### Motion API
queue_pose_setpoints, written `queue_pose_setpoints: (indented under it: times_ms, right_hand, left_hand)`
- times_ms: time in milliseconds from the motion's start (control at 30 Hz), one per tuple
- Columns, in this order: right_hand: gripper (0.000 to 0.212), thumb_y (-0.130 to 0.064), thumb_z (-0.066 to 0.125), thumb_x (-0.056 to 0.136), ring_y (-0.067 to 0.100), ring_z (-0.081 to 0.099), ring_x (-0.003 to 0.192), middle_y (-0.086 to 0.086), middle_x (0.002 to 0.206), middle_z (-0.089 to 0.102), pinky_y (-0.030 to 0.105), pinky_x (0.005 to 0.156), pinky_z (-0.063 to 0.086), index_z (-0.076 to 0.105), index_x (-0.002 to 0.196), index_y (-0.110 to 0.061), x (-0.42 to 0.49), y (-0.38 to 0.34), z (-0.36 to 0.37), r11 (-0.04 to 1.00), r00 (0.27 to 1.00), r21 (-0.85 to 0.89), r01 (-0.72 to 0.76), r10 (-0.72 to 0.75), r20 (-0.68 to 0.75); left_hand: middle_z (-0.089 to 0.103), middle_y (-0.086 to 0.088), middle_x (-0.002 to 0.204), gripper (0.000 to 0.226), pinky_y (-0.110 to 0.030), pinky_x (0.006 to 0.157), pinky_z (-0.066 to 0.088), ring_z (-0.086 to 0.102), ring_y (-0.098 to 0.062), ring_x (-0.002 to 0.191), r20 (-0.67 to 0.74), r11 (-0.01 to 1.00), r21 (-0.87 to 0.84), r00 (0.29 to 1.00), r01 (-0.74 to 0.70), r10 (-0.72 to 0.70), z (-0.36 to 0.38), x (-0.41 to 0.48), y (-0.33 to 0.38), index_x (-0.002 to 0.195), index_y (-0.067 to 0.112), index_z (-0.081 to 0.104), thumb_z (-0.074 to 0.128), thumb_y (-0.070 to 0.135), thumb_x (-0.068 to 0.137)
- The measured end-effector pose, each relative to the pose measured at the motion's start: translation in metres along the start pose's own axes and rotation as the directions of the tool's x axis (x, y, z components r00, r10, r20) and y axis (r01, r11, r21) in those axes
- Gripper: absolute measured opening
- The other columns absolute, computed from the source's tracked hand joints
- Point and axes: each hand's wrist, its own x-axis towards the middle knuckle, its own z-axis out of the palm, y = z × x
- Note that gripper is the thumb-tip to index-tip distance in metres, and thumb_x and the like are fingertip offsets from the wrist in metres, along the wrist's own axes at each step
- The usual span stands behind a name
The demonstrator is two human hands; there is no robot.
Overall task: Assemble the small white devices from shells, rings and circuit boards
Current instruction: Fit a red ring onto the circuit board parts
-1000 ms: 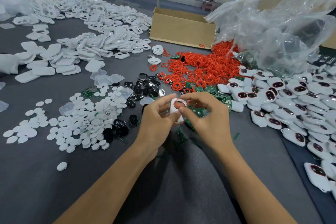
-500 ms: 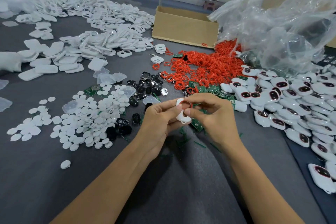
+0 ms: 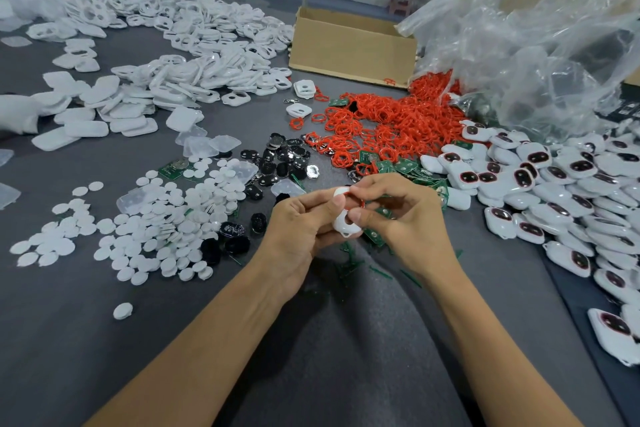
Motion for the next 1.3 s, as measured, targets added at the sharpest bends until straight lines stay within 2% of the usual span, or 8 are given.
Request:
queue_pose_setpoints:
  times_ms: [200, 400, 600, 733, 933, 1067, 1167, 1300]
  right_hand:
    - [0.023, 0.007, 0.071, 0.077, 0.019, 0.066, 0.091, 0.010, 0.097, 0.069, 0.032, 0.083, 0.053, 0.072, 0.093, -0.010, 0.000, 0.001, 0.001, 0.999, 0.999, -0.017, 0.047, -0.048, -0.016]
    - [0.027, -0.006, 0.058, 0.089, 0.022, 0.065, 0.086, 0.016, 0.097, 0.070, 0.036, 0.082, 0.053, 0.064, 0.115, -0.001, -0.001, 0.001, 0.004, 0.910, 0.965, 0.320, -0.263, 0.245, 0.095]
    - [0.019, -0.004, 0.051, 0.094, 0.020, 0.065, 0.073, 0.013, 0.081, 0.070, 0.028, 0.068, 0.053, 0.070, 0.098, 0.000, -0.003, 0.001, 0.014, 0.947, 0.977, 0.240, -0.215, 0.211, 0.039]
    - [0.019, -0.003, 0.053, 0.094, 0.014, 0.065, 0.070, 0.011, 0.080, 0.071, 0.025, 0.066, 0.053, 0.071, 0.090, -0.007, -0.003, 0.001, 0.019, 0.978, 0.984, 0.127, -0.164, 0.172, -0.047]
    - [0.027, -0.017, 0.049, 0.098, 0.025, 0.067, 0.085, 0.018, 0.096, 0.072, 0.039, 0.080, 0.054, 0.069, 0.104, 0.000, 0.003, 0.004, 0.017, 0.940, 0.975, 0.263, -0.215, 0.223, 0.003]
    - [0.019, -0.006, 0.054, 0.095, 0.015, 0.068, 0.088, 0.004, 0.095, 0.073, 0.027, 0.085, 0.052, 0.072, 0.100, -0.009, 0.029, 0.013, 0.023, 0.984, 0.991, -0.156, -0.091, 0.074, -0.111]
    - [0.028, 0.003, 0.053, 0.089, 0.020, 0.065, 0.104, 0.006, 0.108, 0.071, 0.018, 0.092, 0.042, 0.070, 0.109, -0.007, 0.056, 0.015, 0.040, 0.876, 0.998, -0.481, 0.018, 0.009, 0.055]
    - [0.034, -0.004, 0.058, 0.087, 0.028, 0.056, 0.114, 0.011, 0.119, 0.065, 0.033, 0.098, 0.041, 0.066, 0.119, -0.010, 0.080, 0.023, 0.058, 0.722, 0.962, -0.673, 0.161, 0.038, 0.271]
  left_hand:
    - [0.075, -0.007, 0.081, 0.020, -0.031, 0.068, 0.062, 0.070, -0.018, 0.075, -0.039, 0.997, 0.037, 0.997, -0.069, 0.070, 0.002, -0.003, 0.003, 0.087, 0.010, 0.074, 0.056, 0.004, 0.093]
    - [0.075, -0.008, 0.090, 0.019, -0.035, 0.080, 0.060, 0.069, -0.015, 0.081, 0.009, 0.933, 0.300, 0.978, -0.200, 0.207, 0.007, -0.005, 0.002, 0.103, 0.011, 0.072, 0.057, 0.004, 0.095]
    - [0.076, -0.002, 0.088, 0.022, -0.044, 0.083, 0.059, 0.071, -0.019, 0.084, -0.018, 0.877, 0.397, 0.953, -0.271, 0.302, 0.008, -0.007, -0.003, 0.097, 0.021, 0.073, 0.059, 0.005, 0.094]
    - [0.076, -0.005, 0.091, 0.020, -0.044, 0.085, 0.059, 0.071, -0.025, 0.090, -0.056, 0.901, 0.356, 0.957, -0.247, 0.284, 0.009, -0.007, -0.006, 0.099, 0.019, 0.074, 0.060, 0.007, 0.094]
    - [0.076, -0.010, 0.090, 0.016, -0.034, 0.071, 0.062, 0.071, -0.022, 0.082, -0.114, 0.957, 0.214, 0.968, -0.197, 0.225, 0.003, -0.001, 0.000, 0.098, 0.014, 0.075, 0.061, 0.008, 0.093]
    - [0.076, 0.000, 0.090, 0.021, -0.035, 0.077, 0.060, 0.069, -0.019, 0.085, -0.275, 0.948, 0.133, 0.908, -0.290, 0.317, -0.017, 0.008, 0.014, 0.096, 0.013, 0.072, 0.052, 0.008, 0.098]
    - [0.073, 0.005, 0.083, 0.025, -0.036, 0.075, 0.062, 0.066, -0.026, 0.086, -0.343, 0.939, 0.105, 0.875, -0.326, 0.342, -0.025, 0.010, 0.018, 0.093, 0.015, 0.070, 0.047, 0.009, 0.101]
    - [0.071, 0.007, 0.078, 0.026, -0.033, 0.065, 0.061, 0.065, -0.026, 0.077, -0.379, 0.932, 0.097, 0.853, -0.349, 0.358, -0.028, 0.010, 0.019, 0.091, 0.010, 0.068, 0.045, 0.009, 0.102]
